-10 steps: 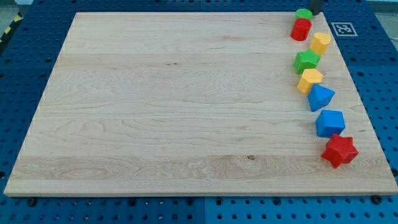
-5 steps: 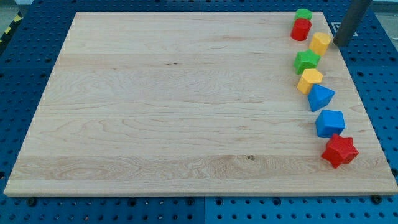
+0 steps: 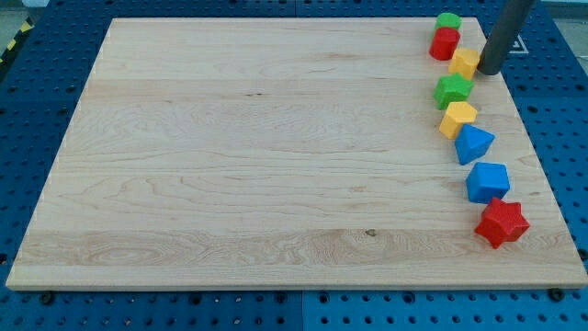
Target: Slide the yellow heart slightly left
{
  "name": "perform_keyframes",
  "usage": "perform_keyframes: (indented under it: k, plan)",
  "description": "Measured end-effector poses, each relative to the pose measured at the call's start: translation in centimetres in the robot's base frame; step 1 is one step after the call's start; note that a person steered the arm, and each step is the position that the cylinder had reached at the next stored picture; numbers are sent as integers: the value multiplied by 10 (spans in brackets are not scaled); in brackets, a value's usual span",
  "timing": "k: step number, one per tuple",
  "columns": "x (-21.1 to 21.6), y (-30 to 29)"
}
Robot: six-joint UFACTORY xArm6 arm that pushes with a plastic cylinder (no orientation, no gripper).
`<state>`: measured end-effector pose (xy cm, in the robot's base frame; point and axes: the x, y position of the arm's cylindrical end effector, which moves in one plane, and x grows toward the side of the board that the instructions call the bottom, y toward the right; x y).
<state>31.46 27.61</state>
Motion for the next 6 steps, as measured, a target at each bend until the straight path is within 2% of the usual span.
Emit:
perform_keyframes:
  k: [4,6]
  plan:
    - [-9,7]
    - [-9,-24]
